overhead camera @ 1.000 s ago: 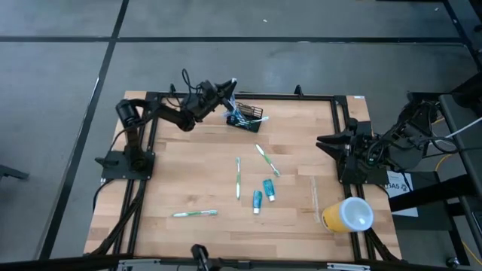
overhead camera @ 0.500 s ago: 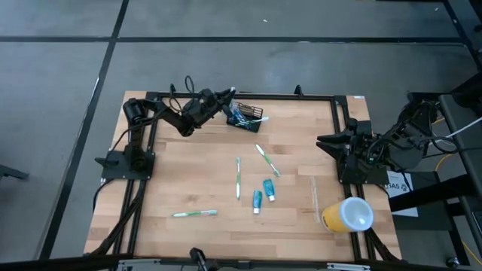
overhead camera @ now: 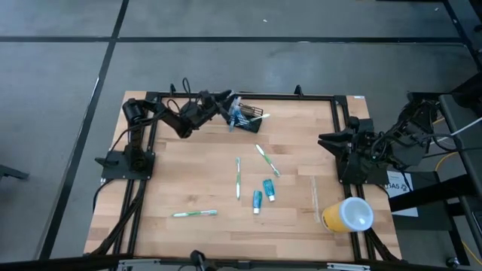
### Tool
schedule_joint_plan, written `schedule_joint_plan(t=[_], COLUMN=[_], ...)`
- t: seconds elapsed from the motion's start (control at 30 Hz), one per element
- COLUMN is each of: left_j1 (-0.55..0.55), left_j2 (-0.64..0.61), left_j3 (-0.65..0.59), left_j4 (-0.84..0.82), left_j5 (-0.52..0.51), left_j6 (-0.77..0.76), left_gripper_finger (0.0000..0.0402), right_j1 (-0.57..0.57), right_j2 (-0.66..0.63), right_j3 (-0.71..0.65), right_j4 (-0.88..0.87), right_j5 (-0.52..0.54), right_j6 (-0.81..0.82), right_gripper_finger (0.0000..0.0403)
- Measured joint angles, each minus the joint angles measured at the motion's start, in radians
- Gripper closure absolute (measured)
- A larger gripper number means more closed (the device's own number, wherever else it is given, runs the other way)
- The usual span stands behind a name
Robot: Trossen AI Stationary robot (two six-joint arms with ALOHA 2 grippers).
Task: Pick & Place toothbrushing station
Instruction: Put the blue toothbrush into the wire organizer
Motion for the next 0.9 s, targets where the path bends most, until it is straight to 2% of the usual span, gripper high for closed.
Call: schedule_joint_plan(t=[0.17,0.33,0.57,0.9], left_j1=[0.001,0.004,-0.001,-0.057], left_j2=[-0.020,-0.078,-0.268,-0.590], left_j3=[0.031,0.032,0.032,0.034], left_j4=[-0.001,-0.057,-0.518,-1.089], left_j5=[0.016,-0.037,-0.037,0.143], left_j6=[0.026,0.000,0.021,0.105], left_gripper_finger=[0.0225,0.0232,0.0248,0.0263], right_j1=[0.000,0.000,0.000,0.000], right_j2=[0.000,0.000,0.000,0.000], right_j3=[0.000,0.000,0.000,0.000], right_j4=[0.003,0.003,0.003,0.003], right_j5=[-0.003,-0.003,-0.002,-0.029], right_j6=[-0.001,-0.001,-0.018,-0.078], right_gripper_finger=[0.0298,0.0298,0.0298,0.0298])
